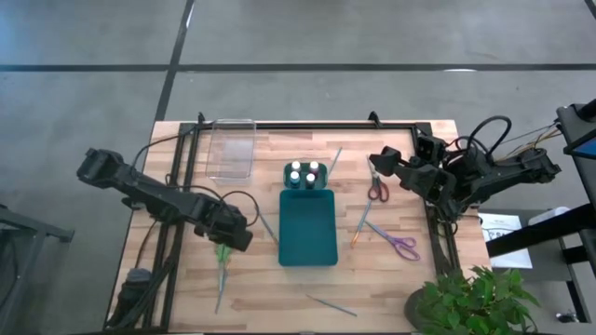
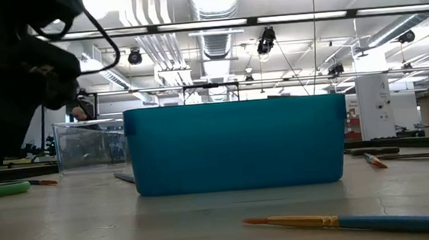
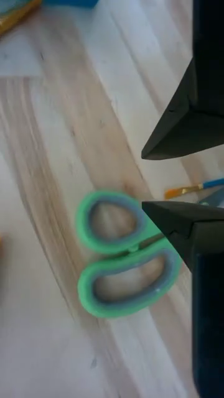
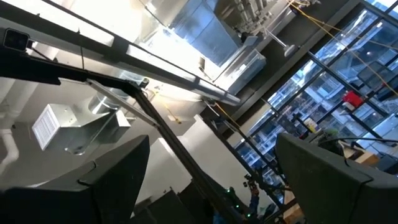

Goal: Pick & Place Paint Supplies
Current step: Put the green scissors into the transparent bin

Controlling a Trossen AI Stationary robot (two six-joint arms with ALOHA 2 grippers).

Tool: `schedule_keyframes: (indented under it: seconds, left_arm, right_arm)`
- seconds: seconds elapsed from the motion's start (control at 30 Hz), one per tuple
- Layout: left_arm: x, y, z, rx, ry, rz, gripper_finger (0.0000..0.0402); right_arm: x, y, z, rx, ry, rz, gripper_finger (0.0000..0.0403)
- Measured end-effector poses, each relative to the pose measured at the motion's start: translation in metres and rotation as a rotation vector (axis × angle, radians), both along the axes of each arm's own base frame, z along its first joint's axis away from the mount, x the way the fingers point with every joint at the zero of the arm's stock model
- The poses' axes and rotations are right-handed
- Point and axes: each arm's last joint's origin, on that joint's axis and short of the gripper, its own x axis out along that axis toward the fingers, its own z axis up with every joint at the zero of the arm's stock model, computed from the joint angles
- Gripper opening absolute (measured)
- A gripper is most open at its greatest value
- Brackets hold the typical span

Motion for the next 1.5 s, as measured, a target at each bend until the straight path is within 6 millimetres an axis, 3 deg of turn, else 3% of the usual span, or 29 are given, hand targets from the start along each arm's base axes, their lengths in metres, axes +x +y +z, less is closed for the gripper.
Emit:
schedule_keyframes:
  seconds: [0.43, 0.8, 1.3, 1.5]
  left_arm:
    - [0.001, 0.005, -0.018, -0.036, -0.01, -0.001, 0.0125]
    - [0.015, 0.0, -0.037, -0.052, 0.024, -0.01, 0.0125]
    - [0.023, -0.002, -0.043, -0.031, 0.067, -0.031, 0.0124]
    - [0.02, -0.002, -0.043, -0.015, 0.091, -0.031, 0.0088]
  right_arm:
    - [0.0, 0.0, 0.0, 0.003, 0.0, 0.001, 0.0344]
    - [0.0, 0.0, 0.0, 0.002, 0.001, 0.001, 0.0344]
    - [0.0, 0.001, -0.001, -0.003, 0.007, 0.003, 0.0344]
    - [0.0, 0.001, -0.001, -0.006, 0.007, 0.002, 0.0344]
